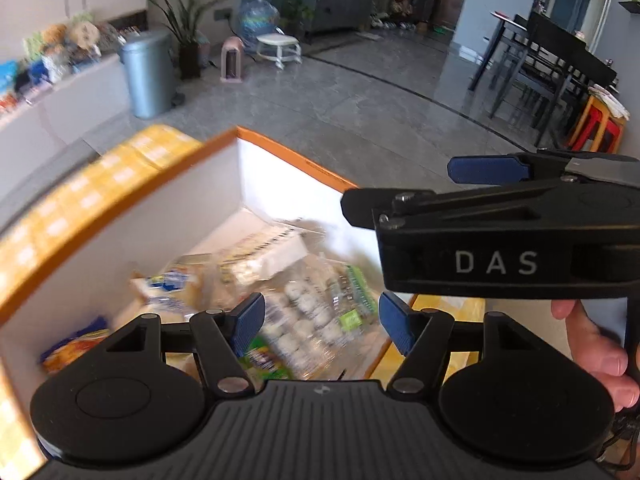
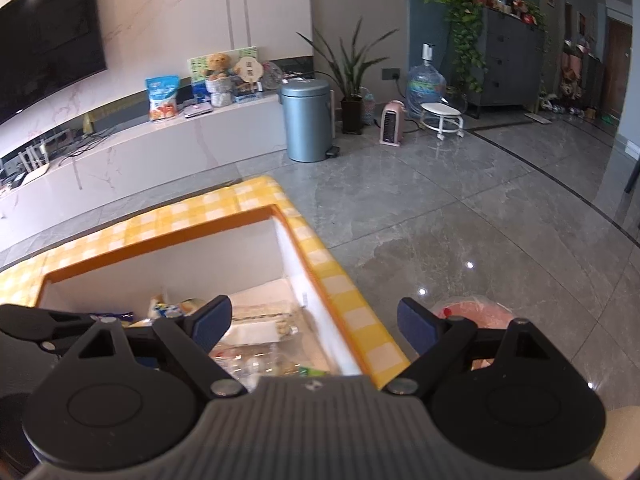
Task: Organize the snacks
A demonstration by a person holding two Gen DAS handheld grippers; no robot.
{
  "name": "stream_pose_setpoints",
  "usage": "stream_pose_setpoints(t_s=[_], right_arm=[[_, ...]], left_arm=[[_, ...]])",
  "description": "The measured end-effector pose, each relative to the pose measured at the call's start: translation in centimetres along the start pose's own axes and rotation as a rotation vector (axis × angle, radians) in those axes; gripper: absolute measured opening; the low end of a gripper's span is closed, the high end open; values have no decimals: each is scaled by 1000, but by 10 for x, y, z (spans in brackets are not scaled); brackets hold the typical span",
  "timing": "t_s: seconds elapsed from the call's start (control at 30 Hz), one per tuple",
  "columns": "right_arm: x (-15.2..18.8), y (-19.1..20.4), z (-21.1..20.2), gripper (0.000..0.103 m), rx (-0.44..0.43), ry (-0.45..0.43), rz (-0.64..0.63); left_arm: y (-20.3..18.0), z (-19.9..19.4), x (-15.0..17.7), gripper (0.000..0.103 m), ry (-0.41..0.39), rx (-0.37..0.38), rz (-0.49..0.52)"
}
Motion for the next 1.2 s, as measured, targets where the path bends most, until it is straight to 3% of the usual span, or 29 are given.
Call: stream_pose_setpoints(t_s=[0.3,0.67,0.8,1.07,1.2], right_arm=[[0,42,-49,89,-91,-50,-54],[14,105,-122,89,-270,-209,-74],[25,123,-140,89,-316,-225,-95],[51,150,-181,92,-373,-314,-147],[68,156,-190,92,-388,-303,-143]], left_arm=[[16,-98,28,78,-171,-180,-52],[17,-202,65,89,-340,-438,-110],[17,-223,77,94,-397,-495,-154],[26,-250,104,100,-462,-692,-187],[27,-255,116,101,-507,-704,-203]])
Point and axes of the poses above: each gripper's, at about its wrist camera, not at the fingertips, and z roughly the way its jaws point, y to its left, x to its underside, the point moved 5 cm from there along z, roughly the way its jaws point, and after that the axes turned 6 degrees about -y, right-handed, at the moved point
